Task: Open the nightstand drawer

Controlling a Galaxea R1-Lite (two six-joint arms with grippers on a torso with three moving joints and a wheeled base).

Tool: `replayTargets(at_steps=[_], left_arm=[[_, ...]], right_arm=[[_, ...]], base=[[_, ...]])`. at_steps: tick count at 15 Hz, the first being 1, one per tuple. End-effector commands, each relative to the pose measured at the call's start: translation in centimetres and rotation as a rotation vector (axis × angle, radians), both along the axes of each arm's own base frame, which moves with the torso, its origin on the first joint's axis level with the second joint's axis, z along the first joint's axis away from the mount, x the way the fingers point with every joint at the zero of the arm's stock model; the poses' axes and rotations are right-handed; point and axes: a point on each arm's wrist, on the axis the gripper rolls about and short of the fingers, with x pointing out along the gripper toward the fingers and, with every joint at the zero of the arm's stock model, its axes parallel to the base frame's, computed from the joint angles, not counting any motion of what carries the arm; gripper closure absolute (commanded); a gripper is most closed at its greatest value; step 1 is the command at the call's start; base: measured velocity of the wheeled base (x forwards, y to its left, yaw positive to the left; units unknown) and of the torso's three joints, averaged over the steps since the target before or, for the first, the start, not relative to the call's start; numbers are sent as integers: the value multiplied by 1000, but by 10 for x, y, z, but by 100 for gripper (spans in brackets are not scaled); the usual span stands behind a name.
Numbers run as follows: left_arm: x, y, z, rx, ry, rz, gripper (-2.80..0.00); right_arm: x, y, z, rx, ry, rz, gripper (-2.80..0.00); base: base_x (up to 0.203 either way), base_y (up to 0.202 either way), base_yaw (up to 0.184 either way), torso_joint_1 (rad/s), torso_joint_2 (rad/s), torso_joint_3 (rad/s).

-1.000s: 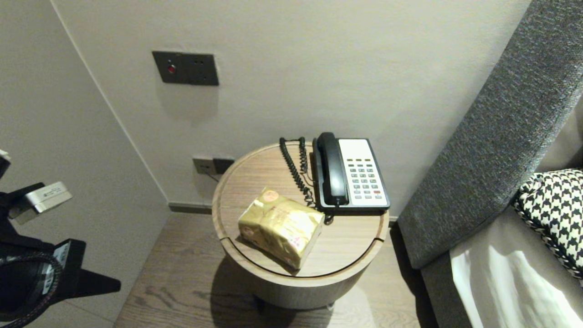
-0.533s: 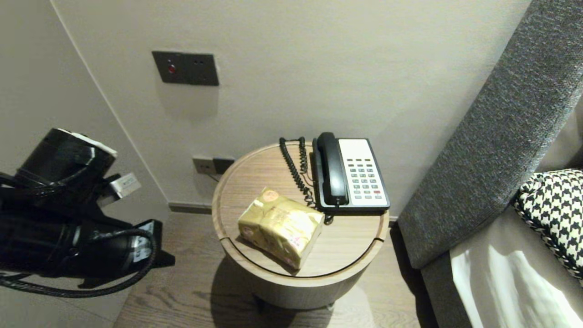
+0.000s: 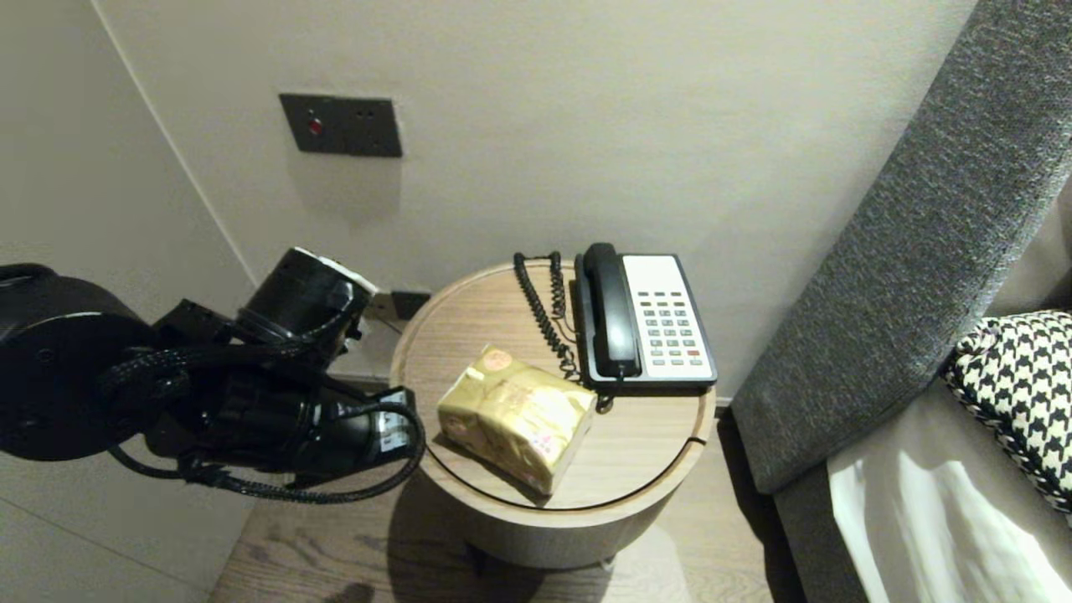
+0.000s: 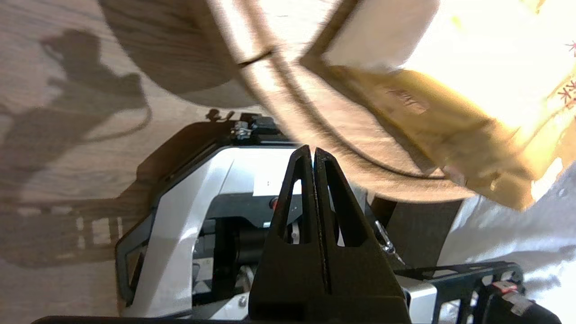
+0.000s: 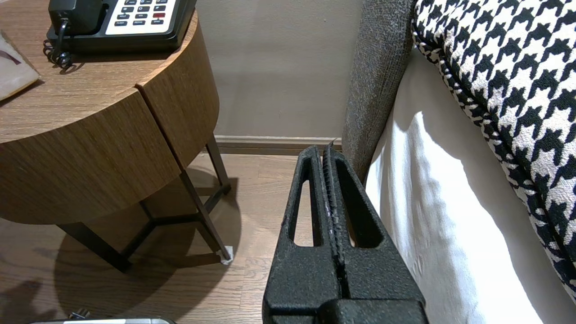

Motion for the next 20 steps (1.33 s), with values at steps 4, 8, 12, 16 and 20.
replayTargets(at_steps=[4, 8, 12, 16, 20], left_arm=[[0, -30, -20, 68, 10, -39, 0], [3, -40, -32, 160, -46, 4, 0], [3, -46, -35, 162, -65, 8, 0], [-2, -52, -37, 161, -64, -10, 0], [-10, -51, -44, 173, -52, -27, 0]], right_arm=[[3, 0, -11, 1, 38, 0, 0], [3, 0, -11, 1, 38, 0, 0], [3, 0, -11, 1, 38, 0, 0], [3, 0, -11, 1, 38, 0, 0], [3, 0, -11, 1, 38, 0, 0]], base=[[0, 0, 0, 0, 0, 0], [0, 0, 0, 0, 0, 0], [0, 0, 0, 0, 0, 0], [0, 0, 0, 0, 0, 0], [0, 0, 0, 0, 0, 0]])
